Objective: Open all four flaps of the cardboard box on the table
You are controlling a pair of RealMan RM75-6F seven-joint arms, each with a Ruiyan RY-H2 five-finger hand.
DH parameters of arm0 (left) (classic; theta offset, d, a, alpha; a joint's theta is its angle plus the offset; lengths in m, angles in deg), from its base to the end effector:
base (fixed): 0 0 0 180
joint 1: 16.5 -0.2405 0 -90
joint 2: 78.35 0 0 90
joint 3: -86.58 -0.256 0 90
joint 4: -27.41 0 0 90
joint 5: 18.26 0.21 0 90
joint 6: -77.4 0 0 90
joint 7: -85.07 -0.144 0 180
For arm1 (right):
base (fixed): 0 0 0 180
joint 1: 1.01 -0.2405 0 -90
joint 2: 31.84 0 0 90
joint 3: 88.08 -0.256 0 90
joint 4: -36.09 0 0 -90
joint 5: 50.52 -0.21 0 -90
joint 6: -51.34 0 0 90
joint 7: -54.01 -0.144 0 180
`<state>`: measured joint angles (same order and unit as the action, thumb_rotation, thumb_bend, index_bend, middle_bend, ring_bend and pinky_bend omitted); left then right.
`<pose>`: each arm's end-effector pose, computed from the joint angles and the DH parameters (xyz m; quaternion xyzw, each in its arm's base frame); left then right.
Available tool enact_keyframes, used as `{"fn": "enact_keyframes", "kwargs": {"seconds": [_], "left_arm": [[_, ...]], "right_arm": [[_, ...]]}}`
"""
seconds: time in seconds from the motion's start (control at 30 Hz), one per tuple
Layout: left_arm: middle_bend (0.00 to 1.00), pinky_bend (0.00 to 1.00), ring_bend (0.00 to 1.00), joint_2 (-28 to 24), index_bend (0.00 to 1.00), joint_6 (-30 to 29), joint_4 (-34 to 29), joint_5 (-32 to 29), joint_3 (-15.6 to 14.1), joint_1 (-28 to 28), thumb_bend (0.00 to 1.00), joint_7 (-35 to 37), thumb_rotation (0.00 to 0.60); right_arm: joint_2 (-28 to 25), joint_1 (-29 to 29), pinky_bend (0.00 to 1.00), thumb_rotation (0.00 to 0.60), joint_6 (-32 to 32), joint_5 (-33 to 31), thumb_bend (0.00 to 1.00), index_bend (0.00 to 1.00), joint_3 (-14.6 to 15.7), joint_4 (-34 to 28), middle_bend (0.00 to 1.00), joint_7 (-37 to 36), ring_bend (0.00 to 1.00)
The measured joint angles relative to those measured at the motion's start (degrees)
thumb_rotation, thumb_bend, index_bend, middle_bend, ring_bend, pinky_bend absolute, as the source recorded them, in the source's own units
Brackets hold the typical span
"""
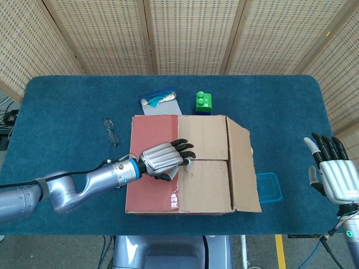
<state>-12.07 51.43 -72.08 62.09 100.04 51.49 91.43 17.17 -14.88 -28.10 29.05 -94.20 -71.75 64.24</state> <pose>0.0093 0.3473 0.0387 -0.8981 -0.2506 -0.3207 0.1666 -0.2513 -0.2302 0.2133 0.6374 -0.3220 0.3610 0.5998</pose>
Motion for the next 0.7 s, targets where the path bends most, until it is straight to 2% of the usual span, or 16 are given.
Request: {"fn": "enact_keyframes", "kwargs": {"seconds": [0.33,0.7], "left_arm": [[0.28,0.00,0.11,0.1,0.46,-1.0,-0.9,-6.4,-1.5,1.1,0.92,-6.7,0.419],[0.32,0.00,0.14,-2.2,0.50,-3.8,-2.7,-9.2,-2.0,0.7,0.92,-9.2,0.420]], "right_arm": [[0.3,0.3,0.00,0.600,0.2,-0.1,0.67,0.07,-0.3,0.3,0.04,-0.5,0.00],[0.7,0.2,0.00,0.600,0.7,-0.4,0.67,0.07,-0.9,0.7,0.04,-0.8,0.00]]}}
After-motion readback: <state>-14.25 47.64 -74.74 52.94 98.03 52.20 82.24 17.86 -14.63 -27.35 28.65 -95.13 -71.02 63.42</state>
